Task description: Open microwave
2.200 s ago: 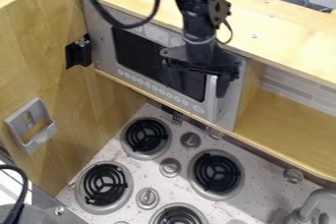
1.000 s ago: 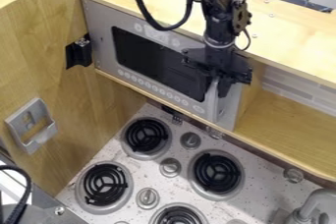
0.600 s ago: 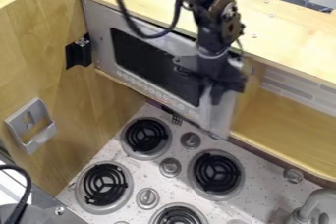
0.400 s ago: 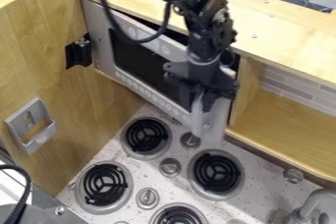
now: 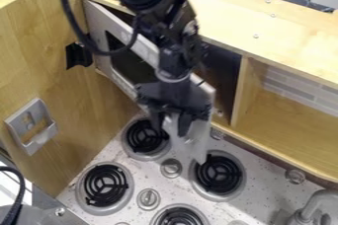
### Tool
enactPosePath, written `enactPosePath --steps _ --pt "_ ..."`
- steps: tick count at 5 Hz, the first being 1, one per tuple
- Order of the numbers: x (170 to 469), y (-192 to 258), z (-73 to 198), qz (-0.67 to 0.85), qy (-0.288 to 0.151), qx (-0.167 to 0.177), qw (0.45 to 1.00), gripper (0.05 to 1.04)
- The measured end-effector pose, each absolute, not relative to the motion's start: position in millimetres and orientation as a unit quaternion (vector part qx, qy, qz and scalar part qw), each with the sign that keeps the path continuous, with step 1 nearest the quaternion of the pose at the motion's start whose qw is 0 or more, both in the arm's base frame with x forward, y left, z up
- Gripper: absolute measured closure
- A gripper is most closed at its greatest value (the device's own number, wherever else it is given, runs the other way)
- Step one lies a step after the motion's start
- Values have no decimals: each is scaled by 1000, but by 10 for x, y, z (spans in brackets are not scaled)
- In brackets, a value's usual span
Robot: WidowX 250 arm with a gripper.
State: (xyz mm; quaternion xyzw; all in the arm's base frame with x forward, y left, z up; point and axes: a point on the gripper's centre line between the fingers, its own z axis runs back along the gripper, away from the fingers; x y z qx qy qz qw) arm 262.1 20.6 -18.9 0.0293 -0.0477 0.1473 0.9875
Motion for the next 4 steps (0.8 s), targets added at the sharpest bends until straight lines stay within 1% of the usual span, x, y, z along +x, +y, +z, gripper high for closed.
enactPosePath --steps 1,2,3,4 --pt "2621 221 -184 148 -46 34 987 110" --pt "2673 210 -151 141 -49 39 988 83" --pt "2674 206 -75 145 -53 47 987 83" --pt "2713 183 194 152 -85 61 983 85"
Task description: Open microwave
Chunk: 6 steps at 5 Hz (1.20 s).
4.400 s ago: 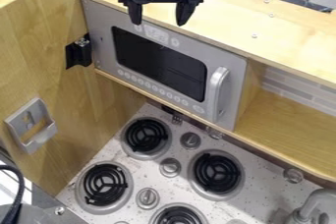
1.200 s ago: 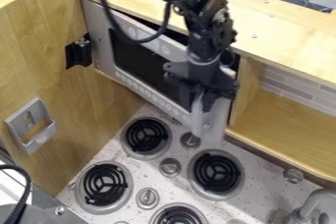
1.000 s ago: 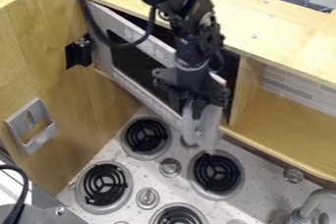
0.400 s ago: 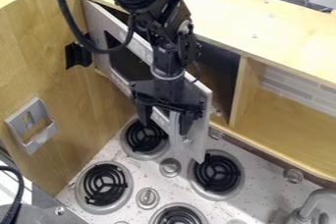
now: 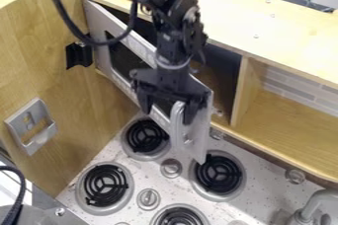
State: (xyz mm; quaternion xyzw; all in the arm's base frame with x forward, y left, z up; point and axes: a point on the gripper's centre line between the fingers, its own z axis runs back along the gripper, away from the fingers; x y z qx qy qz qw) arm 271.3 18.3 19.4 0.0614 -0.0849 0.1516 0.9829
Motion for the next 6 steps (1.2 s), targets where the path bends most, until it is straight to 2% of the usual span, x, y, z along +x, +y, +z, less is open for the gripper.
enactPosePath --steps 2,3,4,5,6 --pt "2796 134 784 170 -154 98 969 85" --pt "3056 24 856 147 -182 83 969 85" --pt "3317 -113 661 103 -183 57 976 85" --pt "3430 -167 498 90 -173 41 980 85" --pt "3413 -168 252 90 -140 35 985 85"
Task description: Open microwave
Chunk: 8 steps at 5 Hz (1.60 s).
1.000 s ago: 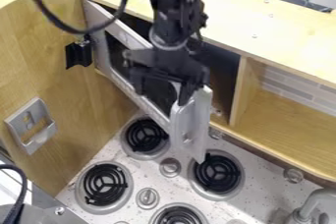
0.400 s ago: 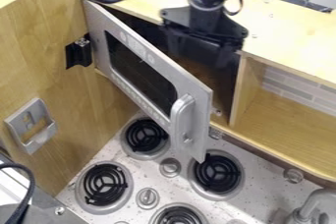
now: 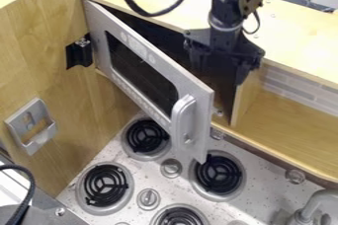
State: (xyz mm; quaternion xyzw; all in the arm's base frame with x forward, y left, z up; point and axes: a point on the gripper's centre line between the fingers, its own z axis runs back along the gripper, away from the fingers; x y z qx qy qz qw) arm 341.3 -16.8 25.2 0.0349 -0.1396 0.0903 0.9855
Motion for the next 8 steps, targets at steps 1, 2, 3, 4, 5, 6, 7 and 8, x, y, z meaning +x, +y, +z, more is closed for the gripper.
enactPosePath --steps 1,2,3,4,5,6,7,8 --pt "3318 -67 165 114 -125 39 985 85" --pt "3111 61 134 148 -101 59 982 85" --pt "2864 244 204 193 -94 76 974 85" --pt "2675 385 223 231 -88 84 965 85" --pt "2439 552 217 272 -74 92 955 85" --pt "2271 746 166 312 -62 97 943 85" --pt "2150 917 154 338 -54 104 934 85" --pt "2110 1019 181 352 -56 107 928 85"
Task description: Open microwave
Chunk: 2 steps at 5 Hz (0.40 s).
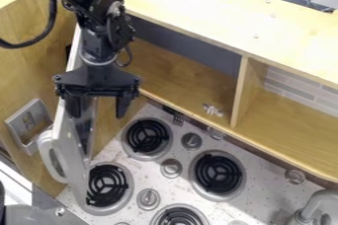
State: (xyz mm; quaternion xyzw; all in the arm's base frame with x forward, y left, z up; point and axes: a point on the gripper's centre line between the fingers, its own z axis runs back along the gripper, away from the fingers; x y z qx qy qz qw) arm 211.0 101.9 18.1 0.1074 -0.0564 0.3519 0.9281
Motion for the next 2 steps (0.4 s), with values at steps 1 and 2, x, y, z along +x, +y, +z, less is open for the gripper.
enactPosePath --steps 1,2 --pt "2096 1037 199 352 -55 110 928 85" --pt "2099 1047 242 351 -61 113 927 85"
